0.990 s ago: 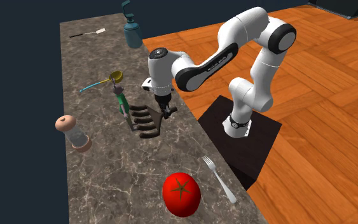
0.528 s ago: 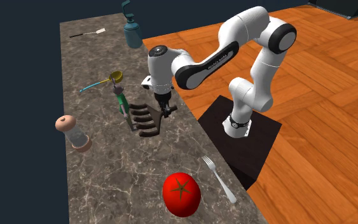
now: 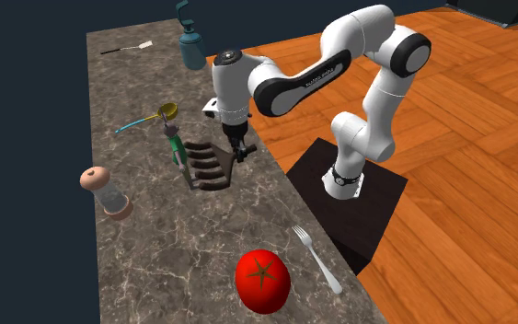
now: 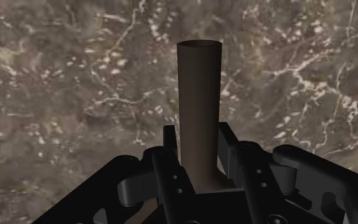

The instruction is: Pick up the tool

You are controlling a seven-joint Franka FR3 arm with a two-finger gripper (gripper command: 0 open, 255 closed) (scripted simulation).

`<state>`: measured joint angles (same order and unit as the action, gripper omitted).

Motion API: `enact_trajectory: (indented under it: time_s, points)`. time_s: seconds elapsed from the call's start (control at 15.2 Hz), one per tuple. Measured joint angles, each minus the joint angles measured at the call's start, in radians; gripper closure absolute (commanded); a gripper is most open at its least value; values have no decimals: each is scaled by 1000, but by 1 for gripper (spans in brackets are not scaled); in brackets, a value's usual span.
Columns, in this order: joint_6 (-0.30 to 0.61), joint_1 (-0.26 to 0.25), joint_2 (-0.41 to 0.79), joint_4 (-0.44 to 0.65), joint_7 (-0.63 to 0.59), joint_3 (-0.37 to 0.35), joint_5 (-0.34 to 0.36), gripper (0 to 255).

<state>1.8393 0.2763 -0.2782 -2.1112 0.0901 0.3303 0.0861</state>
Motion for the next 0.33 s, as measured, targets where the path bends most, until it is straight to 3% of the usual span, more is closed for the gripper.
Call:
enact_trajectory:
  time_s: [0.33]
  points:
    - [-65,-2,0,66,2,-3,-2,255]
